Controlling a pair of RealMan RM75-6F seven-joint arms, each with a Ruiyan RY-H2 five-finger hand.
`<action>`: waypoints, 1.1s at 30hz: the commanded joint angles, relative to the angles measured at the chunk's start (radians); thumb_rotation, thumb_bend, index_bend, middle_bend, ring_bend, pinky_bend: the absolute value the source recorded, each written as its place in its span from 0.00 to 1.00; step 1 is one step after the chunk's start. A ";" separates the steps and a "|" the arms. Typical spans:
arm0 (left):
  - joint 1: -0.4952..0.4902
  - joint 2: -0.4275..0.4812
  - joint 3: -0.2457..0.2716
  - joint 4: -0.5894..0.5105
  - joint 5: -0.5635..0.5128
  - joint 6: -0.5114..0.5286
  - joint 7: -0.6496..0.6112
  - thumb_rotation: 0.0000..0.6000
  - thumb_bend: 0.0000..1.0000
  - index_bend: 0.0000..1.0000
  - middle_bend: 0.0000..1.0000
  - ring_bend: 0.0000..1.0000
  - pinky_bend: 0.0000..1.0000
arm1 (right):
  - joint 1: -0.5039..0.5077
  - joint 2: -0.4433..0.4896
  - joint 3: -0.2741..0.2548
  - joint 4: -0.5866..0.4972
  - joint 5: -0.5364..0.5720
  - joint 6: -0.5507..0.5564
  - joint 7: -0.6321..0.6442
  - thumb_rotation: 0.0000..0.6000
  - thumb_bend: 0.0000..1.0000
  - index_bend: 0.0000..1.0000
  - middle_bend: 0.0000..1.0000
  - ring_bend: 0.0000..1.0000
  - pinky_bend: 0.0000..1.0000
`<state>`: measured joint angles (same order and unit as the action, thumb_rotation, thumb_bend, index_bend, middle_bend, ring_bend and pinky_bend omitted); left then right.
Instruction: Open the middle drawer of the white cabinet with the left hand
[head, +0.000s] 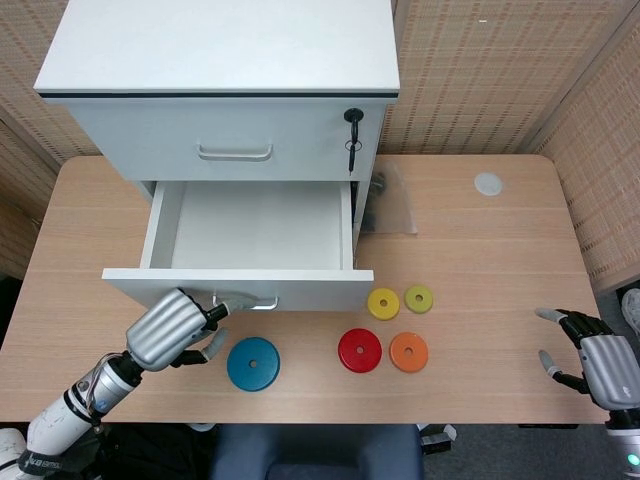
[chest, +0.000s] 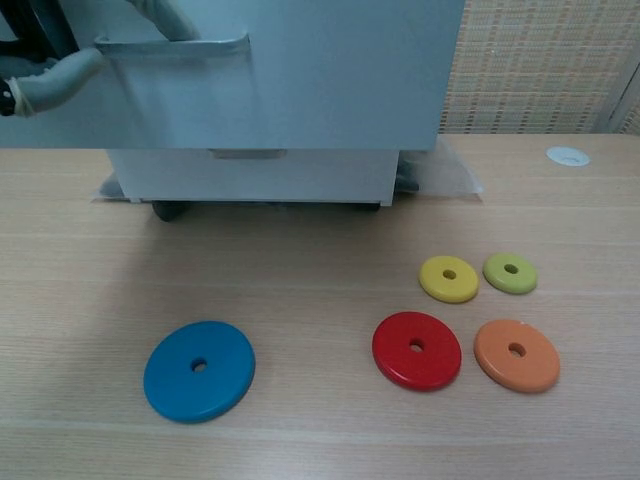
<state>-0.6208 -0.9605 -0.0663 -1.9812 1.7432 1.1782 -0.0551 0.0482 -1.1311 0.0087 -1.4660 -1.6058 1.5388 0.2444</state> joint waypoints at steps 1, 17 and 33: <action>0.011 0.007 0.005 -0.009 0.018 0.018 0.009 1.00 0.62 0.22 0.96 0.99 1.00 | 0.000 0.000 0.001 0.000 0.000 0.001 0.000 1.00 0.29 0.25 0.31 0.26 0.29; 0.076 0.030 0.029 0.003 0.065 0.115 -0.035 1.00 0.62 0.22 0.89 0.88 1.00 | -0.006 0.001 0.000 0.002 -0.003 0.012 0.005 1.00 0.29 0.25 0.31 0.26 0.29; 0.281 0.035 0.108 0.102 0.010 0.283 -0.003 1.00 0.62 0.52 0.81 0.77 0.97 | 0.013 -0.001 0.005 0.005 0.002 -0.016 0.005 1.00 0.29 0.25 0.31 0.26 0.29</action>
<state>-0.3541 -0.9189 0.0353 -1.8914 1.7690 1.4525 -0.0687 0.0605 -1.1316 0.0141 -1.4615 -1.6044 1.5232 0.2496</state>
